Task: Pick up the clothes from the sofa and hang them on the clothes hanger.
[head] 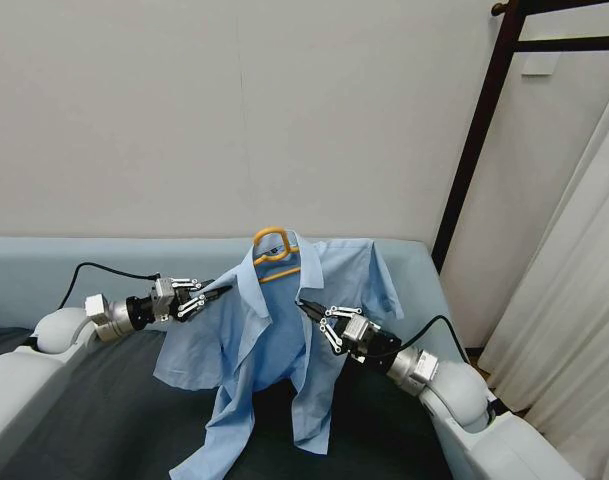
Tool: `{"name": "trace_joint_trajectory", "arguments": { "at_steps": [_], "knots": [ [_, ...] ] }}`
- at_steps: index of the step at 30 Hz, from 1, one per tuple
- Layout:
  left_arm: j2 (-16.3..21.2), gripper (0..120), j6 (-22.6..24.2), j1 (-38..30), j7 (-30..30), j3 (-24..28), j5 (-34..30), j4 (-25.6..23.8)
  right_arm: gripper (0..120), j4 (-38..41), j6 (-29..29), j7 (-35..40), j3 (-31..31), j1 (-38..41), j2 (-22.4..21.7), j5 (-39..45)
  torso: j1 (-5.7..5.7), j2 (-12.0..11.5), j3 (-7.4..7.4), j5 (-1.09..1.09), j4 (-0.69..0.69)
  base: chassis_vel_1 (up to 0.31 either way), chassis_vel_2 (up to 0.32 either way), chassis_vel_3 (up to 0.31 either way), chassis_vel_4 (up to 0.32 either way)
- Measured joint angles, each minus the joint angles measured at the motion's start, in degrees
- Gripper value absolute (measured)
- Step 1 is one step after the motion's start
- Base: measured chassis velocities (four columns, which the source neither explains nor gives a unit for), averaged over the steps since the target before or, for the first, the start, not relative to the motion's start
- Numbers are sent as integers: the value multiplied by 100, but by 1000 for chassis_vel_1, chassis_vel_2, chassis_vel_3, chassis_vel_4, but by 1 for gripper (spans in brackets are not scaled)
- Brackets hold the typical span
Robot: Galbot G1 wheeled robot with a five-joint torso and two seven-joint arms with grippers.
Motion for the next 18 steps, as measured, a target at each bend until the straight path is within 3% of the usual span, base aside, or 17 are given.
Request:
{"name": "trace_joint_trajectory", "arguments": {
  "at_steps": [9,14,18],
  "knots": [
    [192,7,88,-390,164,290,-273,1,0,-411,205,-598,13,-28,-4,-78,0,0,0,0,0,0,0,0,0],
    [274,7,118,-495,212,356,-359,-44,0,-449,319,-74,-105,-16,-6,-104,0,0,0,0,0,0,0,0,0],
    [274,7,143,-589,227,376,-374,-18,12,-335,623,91,-308,-88,-104,109,0,0,0,0,2,0,0,0,0]
  ]
}}
